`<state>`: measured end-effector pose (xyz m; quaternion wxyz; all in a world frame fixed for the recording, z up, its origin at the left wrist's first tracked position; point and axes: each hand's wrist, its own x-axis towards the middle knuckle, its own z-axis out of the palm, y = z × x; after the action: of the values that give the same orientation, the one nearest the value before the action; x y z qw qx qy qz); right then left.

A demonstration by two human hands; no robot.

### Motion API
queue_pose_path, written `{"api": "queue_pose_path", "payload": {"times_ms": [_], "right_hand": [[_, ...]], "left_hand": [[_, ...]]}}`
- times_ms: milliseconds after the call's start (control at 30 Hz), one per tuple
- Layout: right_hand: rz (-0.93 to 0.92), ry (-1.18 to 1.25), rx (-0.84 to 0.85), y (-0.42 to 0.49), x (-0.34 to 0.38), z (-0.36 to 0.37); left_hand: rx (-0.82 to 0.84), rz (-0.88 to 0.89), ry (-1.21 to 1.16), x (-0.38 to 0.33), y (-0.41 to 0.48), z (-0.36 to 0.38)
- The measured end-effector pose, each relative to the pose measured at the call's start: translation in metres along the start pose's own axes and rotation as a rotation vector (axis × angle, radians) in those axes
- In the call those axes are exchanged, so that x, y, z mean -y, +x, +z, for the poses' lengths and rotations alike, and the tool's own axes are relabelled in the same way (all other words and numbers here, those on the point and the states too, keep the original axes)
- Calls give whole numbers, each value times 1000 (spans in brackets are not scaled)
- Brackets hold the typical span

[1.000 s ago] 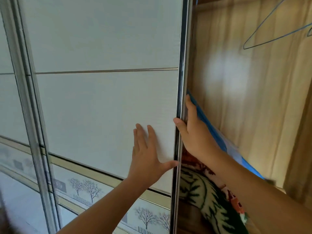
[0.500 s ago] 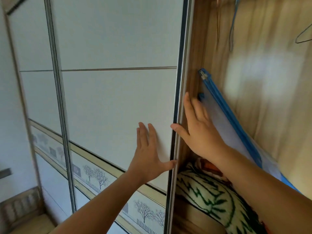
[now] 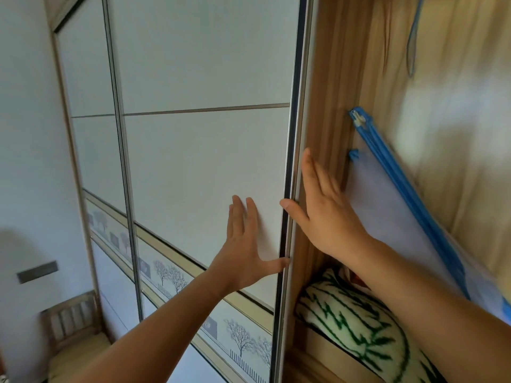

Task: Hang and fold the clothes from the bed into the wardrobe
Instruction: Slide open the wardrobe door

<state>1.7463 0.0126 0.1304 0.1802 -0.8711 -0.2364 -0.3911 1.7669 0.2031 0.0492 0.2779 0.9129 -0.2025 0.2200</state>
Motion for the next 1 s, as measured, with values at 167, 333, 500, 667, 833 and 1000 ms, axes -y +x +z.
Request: {"api": "queue_pose_path", "payload": {"times_ms": [167, 333, 500, 667, 833, 1000], "right_hand": [[47, -5, 144, -22, -11, -12], [151, -171, 430, -64, -39, -13], [128, -181, 932, -111, -26, 8], [-7, -44, 1030, -141, 21, 41], [-176, 68, 1153, -150, 86, 90], [-388, 113, 1166, -151, 161, 150]], "left_hand": [[84, -86, 84, 8, -22, -12], [318, -286, 291, 16, -67, -30], [375, -450, 338, 13, -129, -39], [439, -642, 325, 25, -200, -44], [423, -854, 316, 43, -273, -56], [343, -1054, 318, 67, -350, -81]]}}
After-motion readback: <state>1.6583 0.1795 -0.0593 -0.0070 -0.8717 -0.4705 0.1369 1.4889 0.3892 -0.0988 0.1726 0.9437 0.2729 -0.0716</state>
